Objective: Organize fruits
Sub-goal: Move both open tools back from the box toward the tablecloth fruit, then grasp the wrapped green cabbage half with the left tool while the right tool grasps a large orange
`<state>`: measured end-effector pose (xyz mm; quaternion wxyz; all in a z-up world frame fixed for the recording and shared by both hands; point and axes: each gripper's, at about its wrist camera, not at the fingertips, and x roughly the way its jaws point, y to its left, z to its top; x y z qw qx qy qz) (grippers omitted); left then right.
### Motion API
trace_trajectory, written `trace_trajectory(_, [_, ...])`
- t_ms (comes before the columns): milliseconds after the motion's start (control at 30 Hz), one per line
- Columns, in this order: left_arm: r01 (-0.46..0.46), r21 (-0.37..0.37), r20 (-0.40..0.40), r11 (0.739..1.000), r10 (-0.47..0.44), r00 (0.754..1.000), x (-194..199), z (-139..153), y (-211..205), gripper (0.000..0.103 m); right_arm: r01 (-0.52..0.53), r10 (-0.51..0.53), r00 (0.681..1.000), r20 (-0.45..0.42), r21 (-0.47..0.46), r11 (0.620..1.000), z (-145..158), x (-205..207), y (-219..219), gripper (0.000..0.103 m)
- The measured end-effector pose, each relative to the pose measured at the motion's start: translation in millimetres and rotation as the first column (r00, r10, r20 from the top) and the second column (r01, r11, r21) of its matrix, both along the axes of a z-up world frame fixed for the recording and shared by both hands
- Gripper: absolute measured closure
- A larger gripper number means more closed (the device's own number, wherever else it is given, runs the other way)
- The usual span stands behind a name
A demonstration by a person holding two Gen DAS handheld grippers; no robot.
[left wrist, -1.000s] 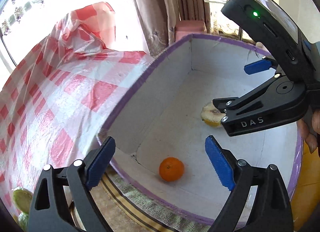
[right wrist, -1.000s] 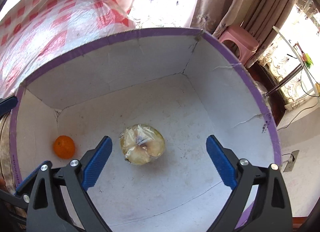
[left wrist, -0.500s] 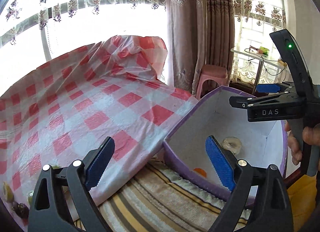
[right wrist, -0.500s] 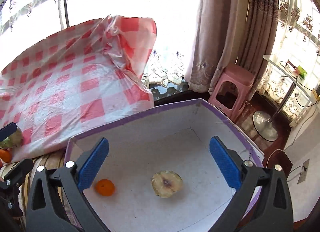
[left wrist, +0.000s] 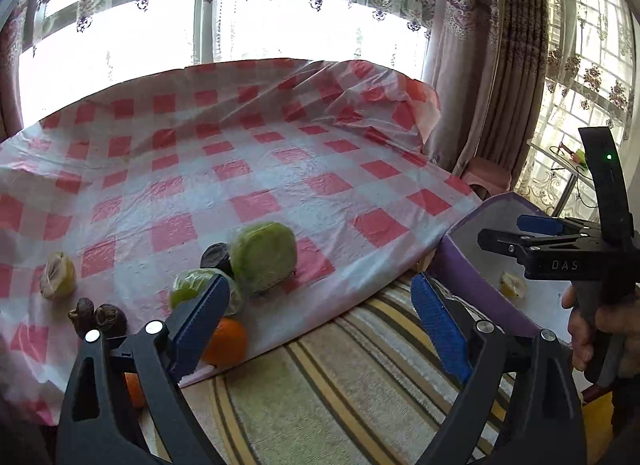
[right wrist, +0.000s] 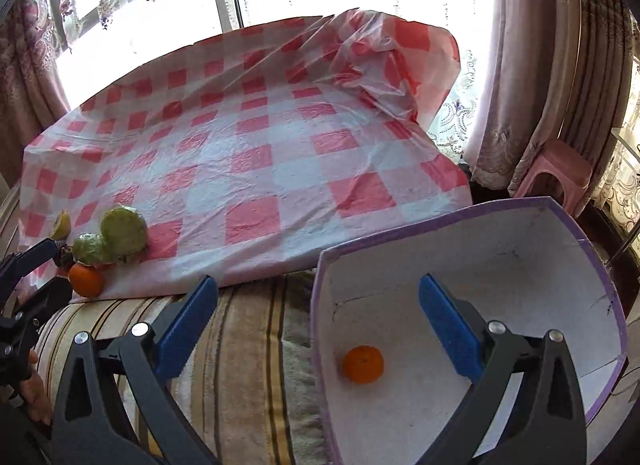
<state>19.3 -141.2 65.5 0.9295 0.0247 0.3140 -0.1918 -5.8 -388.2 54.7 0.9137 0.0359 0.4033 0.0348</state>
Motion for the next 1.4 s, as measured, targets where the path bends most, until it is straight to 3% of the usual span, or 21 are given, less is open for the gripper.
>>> trace_trajectory(300, [-0.156, -0.054, -0.016, 0.986, 0.155, 0.988, -19, -6, 75, 0.014, -0.159, 0.161, 0.986, -0.045, 0.050, 0.986, -11, -5, 78, 0.002])
trace_trajectory(467, [-0.226, -0.133, -0.082, 0.965, 0.217, 0.973, -14, -14, 113, 0.015, -0.243, 0.246, 0.968, -0.058, 0.050, 0.969, -16, -4, 123, 0.002])
trace_trajectory(733, [-0.254, -0.200, -0.129, 0.946, 0.232, 0.964, -9, -20, 133, 0.016, -0.334, 0.334, 0.940, -0.061, 0.023, 0.942, -19, 6, 179, 0.002])
trace_trajectory(867, [-0.197, -0.201, -0.111, 0.959, 0.178, 0.978, 2, -12, 129, 0.017, -0.362, 0.363, 0.929, -0.069, 0.019, 0.932, -22, 12, 197, 0.002])
trace_trajectory(1000, [-0.128, -0.258, -0.170, 0.958, 0.085, 0.982, 33, -13, 128, 0.017, -0.383, 0.384, 0.920, -0.083, 0.026, 0.923, -25, 17, 208, 0.002])
trace_trajectory(1167, [-0.053, -0.314, -0.270, 0.948, -0.036, 0.962, 68, -28, 119, 0.024, -0.393, 0.397, 0.913, -0.094, 0.051, 0.918, -30, 21, 214, 0.002])
trace_trajectory(1400, [-0.001, -0.289, -0.317, 0.957, -0.095, 0.944, 88, -39, 104, 0.032, -0.405, 0.409, 0.907, -0.101, 0.060, 0.912, -35, 27, 224, 0.011])
